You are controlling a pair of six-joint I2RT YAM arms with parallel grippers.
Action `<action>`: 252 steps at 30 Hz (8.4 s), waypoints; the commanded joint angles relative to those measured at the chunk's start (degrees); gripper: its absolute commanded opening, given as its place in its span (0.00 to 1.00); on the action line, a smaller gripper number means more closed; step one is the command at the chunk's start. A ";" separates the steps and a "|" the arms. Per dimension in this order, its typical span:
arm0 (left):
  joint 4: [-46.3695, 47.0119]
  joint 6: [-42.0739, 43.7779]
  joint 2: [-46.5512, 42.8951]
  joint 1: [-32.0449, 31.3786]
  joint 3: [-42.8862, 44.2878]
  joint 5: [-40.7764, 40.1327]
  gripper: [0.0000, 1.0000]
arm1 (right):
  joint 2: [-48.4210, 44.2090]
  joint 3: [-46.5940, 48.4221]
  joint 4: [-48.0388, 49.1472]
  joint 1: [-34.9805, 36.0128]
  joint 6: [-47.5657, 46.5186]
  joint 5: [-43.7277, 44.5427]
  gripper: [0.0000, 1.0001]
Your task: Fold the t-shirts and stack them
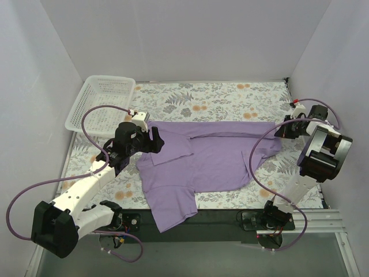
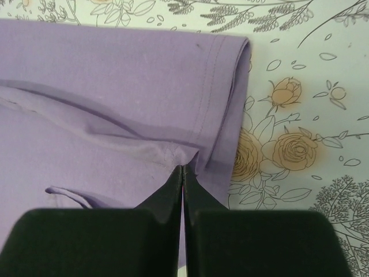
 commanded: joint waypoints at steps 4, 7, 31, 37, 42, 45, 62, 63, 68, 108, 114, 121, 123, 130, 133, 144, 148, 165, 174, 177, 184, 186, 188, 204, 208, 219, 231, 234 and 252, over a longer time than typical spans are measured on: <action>0.19 0.54 -0.33 -0.03 -0.17 0.20 0.67 | -3.53 -2.00 0.76 -0.83 -2.35 -0.07 0.01; 0.19 0.54 -0.33 0.05 -0.17 0.20 0.67 | -3.97 -2.44 0.76 -1.18 -2.88 0.55 0.01; 0.37 0.37 -1.73 -0.03 -0.26 0.20 0.67 | -13.65 -7.98 -17.79 15.50 -31.27 -7.65 0.69; 0.28 0.54 -2.00 -0.03 -0.26 0.29 0.67 | -13.02 -9.02 -9.36 24.04 -19.07 7.03 0.59; 0.37 0.54 -2.18 -0.03 -0.26 0.46 0.67 | -15.22 -13.68 -4.70 26.23 -15.10 12.32 0.60; 0.37 0.54 -2.00 -0.03 -0.26 0.64 0.67 | -16.37 -16.67 -3.29 29.05 -14.13 13.91 0.60; 0.28 -0.33 -1.91 0.05 -0.44 0.73 0.67 | -17.95 -20.28 0.93 31.60 -11.05 18.66 0.36; 0.37 -0.77 -1.91 -0.03 -0.61 1.07 0.67 | -18.30 -20.37 0.93 31.60 -11.05 18.66 0.29; 0.28 -8.58 -3.84 -0.03 -1.58 7.84 0.65 | -20.41 -20.54 1.02 31.60 -10.97 17.61 0.11; -59.66 -43.57 32.97 -61.64 15.46 -5.33 0.32 | -27.44 -21.42 1.11 26.94 -8.59 7.67 0.01; -55.36 -40.85 35.96 -61.64 16.00 -7.45 0.31 | -27.18 -21.34 1.02 26.94 -8.68 7.67 0.01; -52.54 -38.57 35.97 -61.91 16.44 -4.20 0.31 | -26.92 -21.34 0.93 26.85 -8.59 7.67 0.01; -51.84 -38.57 36.14 -61.82 15.30 -4.11 0.31 | -26.92 -21.25 1.02 26.94 -8.59 7.76 0.01; -51.31 -38.74 37.64 -61.82 13.19 -4.98 0.30 | -27.00 -21.43 0.93 26.94 -8.51 7.59 0.01; -51.66 -38.83 37.73 -61.91 13.01 -5.51 0.20 | -27.09 -21.42 0.93 26.94 -8.51 7.50 0.01; -54.38 -38.04 33.60 -61.73 18.45 -10.25 0.00 | -29.28 -20.81 -0.20 25.10 -8.86 5.31 0.01; -54.65 -38.22 27.46 -58.58 19.25 -13.16 0.00 | -33.94 -20.72 -0.82 23.52 -9.91 4.42 0.01; -45.69 -30.39 -2.00 -33.53 19.96 -22.48 0.00 | -40.45 -20.90 -2.41 11.13 -9.30 0.12 0.01; -44.98 -29.08 -5.16 -30.97 21.70 -29.31 0.00 | -42.65 -20.46 -2.32 5.94 -7.45 -1.20 0.01; -44.90 -27.58 -5.25 -30.53 23.98 -32.04 0.00 | -43.17 -20.28 -1.88 4.45 -6.49 -2.25 0.01; -42.52 -24.77 -5.43 -30.36 25.93 -35.13 0.00 | -44.23 -20.54 -0.74 3.04 -4.38 -3.84 0.01; -41.74 -24.07 -5.78 -30.36 26.10 -35.75 0.00 | -44.49 -20.55 -0.21 2.69 -3.59 -4.02 0.01; -41.64 -23.98 -5.87 -30.27 26.46 -37.24 0.00 | -44.76 -20.63 0.49 2.42 -2.97 -4.02 0.01; -38.83 -22.22 -3.85 -28.51 25.49 -39.00 0.00 | -50.11 -26.17 2.52 -3.64 -0.77 1.51 0.01; -37.25 -21.87 -4.02 -27.72 24.00 -37.25 0.00 | -51.70 -27.40 0.50 -5.66 -3.05 3.54 0.01; -32.68 -20.46 -5.34 -27.37 20.13 -28.90 0.00 | -57.14 -28.46 -10.92 -11.38 -12.28 3.81 0.01; -31.89 -19.14 -11.14 -27.28 19.51 -23.36 0.00 | -56.54 -24.94 -26.13 -11.29 -30.83 -1.56 0.01; -32.33 -19.58 -13.06 -27.37 19.69 -23.00 0.00 | -55.31 -24.50 -27.37 -11.38 -33.99 0.37 0.01; -35.58 -20.99 -22.30 -27.37 16.71 -22.92 0.00 | -56.44 -21.34 -31.84 -11.29 -35.91 1.87 0.01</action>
